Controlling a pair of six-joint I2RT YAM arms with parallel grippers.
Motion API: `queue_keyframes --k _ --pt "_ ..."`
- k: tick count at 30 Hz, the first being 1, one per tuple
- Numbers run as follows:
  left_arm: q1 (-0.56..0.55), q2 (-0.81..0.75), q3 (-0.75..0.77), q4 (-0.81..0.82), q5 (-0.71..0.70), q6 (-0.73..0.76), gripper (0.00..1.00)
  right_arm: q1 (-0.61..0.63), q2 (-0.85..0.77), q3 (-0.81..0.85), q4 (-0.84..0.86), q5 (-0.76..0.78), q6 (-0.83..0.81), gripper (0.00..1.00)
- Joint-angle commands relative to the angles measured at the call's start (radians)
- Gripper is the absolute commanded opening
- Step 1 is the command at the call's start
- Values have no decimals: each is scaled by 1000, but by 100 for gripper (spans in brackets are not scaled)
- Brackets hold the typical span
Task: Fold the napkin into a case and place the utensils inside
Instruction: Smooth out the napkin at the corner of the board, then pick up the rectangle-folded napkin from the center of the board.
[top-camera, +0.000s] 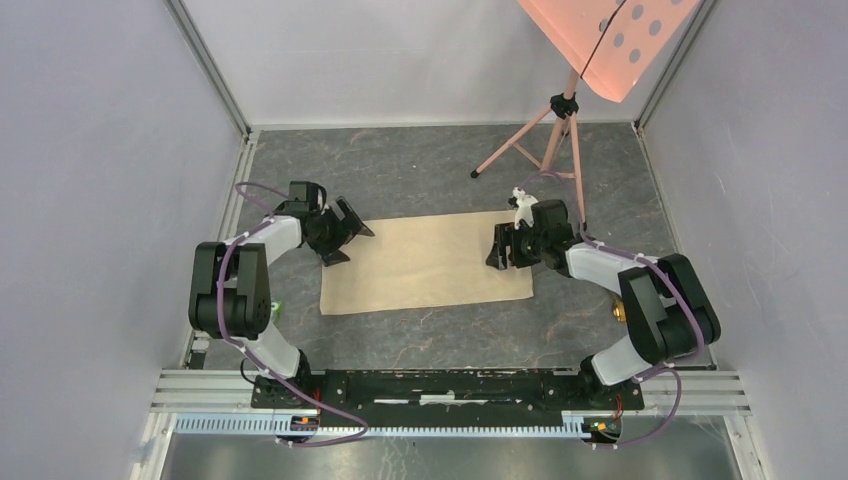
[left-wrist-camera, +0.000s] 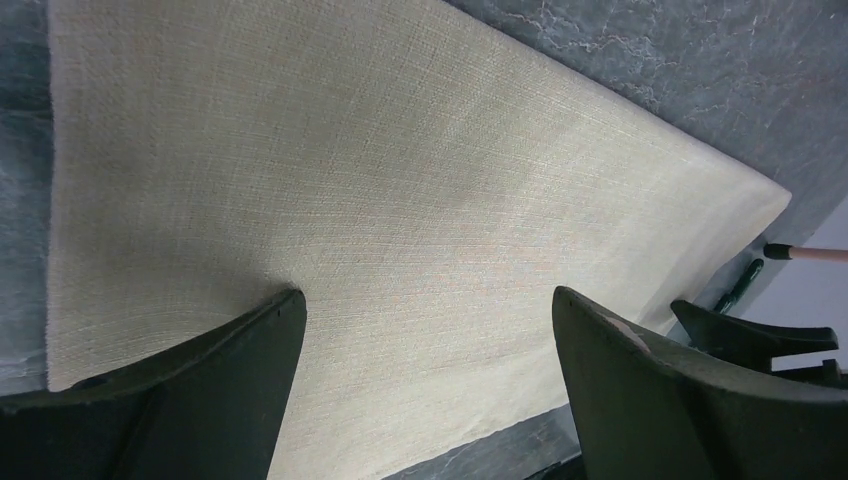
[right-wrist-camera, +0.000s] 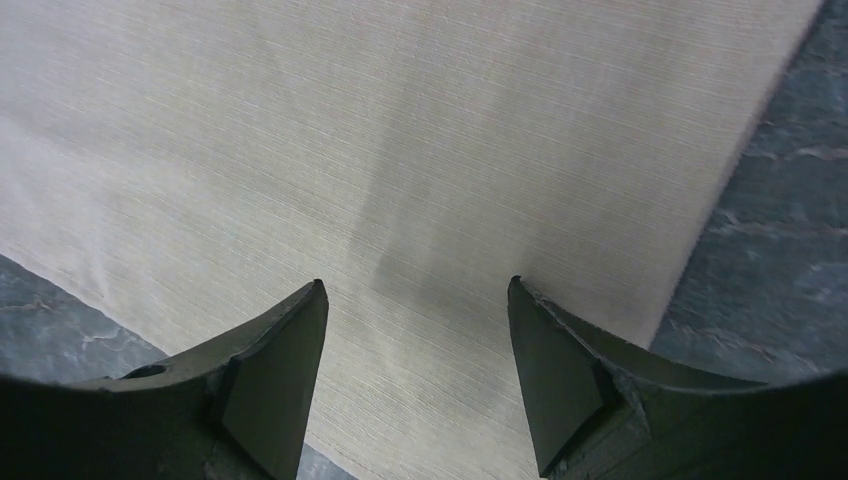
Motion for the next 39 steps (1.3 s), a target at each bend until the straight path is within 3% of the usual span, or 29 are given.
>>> queue_keyframes --k 1,6,10,14,20,26,32,35,39 --pt "14 -30 49 -67 -19 92 100 -6 -54 27 -150 105 -88 73" --pt "19 13 134 32 -12 29 100 -5 -62 82 52 -13 27 79" --pt "45 186 316 -56 -11 26 100 -13 109 267 54 -45 60 76" --pt "75 236 355 -56 -83 22 100 -37 202 276 160 -53 95 78" --pt "141 281 361 -100 -145 78 100 -128 322 265 177 -79 91 76" --pt "137 245 393 -130 -130 110 100 -145 299 291 67 10 18 75" --pt "106 95 352 -119 -56 107 100 -119 123 234 -6 26 6 76" --pt "88 16 311 -121 -12 128 100 -102 64 214 -122 80 20 74" --pt "19 -102 238 -88 -26 217 100 -41 -18 206 -293 207 70 81"
